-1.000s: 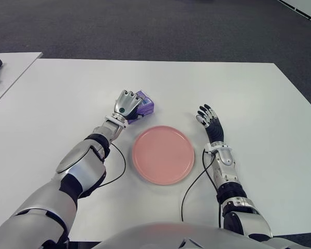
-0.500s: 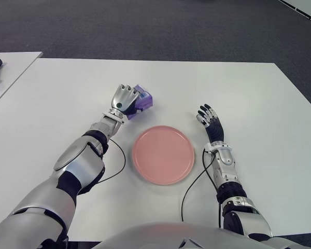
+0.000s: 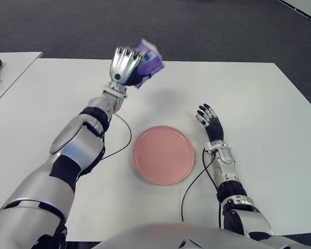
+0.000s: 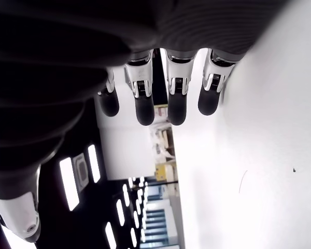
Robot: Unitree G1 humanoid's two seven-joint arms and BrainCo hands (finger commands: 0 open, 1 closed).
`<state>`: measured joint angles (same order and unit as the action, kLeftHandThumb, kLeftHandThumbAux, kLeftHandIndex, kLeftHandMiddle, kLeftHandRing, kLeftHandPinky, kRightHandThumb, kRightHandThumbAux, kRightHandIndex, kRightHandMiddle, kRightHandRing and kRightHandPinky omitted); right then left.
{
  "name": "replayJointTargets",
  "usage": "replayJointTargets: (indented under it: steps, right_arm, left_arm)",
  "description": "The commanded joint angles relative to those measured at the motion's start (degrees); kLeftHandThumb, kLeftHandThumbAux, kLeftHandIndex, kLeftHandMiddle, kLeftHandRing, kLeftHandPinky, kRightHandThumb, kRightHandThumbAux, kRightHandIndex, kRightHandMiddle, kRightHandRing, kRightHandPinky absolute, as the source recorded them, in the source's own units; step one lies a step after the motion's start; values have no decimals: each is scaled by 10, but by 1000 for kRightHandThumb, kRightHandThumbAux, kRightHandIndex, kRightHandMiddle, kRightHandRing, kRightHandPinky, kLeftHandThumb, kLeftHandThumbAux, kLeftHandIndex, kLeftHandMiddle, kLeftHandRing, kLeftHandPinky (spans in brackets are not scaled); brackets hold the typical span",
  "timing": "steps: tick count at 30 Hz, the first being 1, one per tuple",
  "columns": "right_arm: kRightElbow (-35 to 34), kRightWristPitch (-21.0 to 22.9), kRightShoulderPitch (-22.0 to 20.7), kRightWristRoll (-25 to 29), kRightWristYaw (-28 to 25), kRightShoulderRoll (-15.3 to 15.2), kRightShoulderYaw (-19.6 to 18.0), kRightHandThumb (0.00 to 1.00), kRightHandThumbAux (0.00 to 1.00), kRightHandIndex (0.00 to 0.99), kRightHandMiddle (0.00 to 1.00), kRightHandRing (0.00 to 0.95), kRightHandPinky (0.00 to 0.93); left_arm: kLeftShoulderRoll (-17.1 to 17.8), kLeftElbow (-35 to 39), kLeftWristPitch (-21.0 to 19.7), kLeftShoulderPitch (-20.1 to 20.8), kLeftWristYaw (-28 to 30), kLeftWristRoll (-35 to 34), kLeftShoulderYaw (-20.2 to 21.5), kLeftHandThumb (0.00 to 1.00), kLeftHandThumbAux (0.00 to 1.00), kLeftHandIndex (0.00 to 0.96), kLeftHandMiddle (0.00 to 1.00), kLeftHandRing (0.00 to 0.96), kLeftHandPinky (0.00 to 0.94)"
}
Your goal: Put the tissue paper into the plate.
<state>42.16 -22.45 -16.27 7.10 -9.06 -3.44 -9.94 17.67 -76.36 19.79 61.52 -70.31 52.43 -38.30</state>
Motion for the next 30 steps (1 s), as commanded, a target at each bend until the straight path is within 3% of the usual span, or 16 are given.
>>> replayJointTargets:
  steps: [1,5,14,21,25,30]
  right_arm:
    - [41,26,31,1,-1,3,0,466,618,107,150,125,128]
    - [47,23,28,3,-2,4,-1,475,616,108,149,126,139]
    - [57,19,24,-2,2,4,0,450,621,105,139,124,141]
    - [60,17,23,-1,0,4,0,450,615,111,138,122,146]
    - [61,15,22,-1,0,4,0,454,619,110,143,124,136]
    - [53,14,24,-2,3,7,2,464,627,105,154,123,102]
  left_arm:
    - [3,14,37,1,-21,5,-6,714,697,444,845,838,830]
    - [7,32,85,0,-12,2,-7,716,697,445,844,837,827]
    - [10,74,149,-8,-3,11,-19,718,697,445,849,842,846]
    - [24,151,209,-41,27,22,-31,720,698,444,850,844,851]
    - [42,237,245,-91,69,26,-38,719,699,444,847,842,844]
    - [80,318,267,-130,170,26,-37,718,699,444,847,842,849]
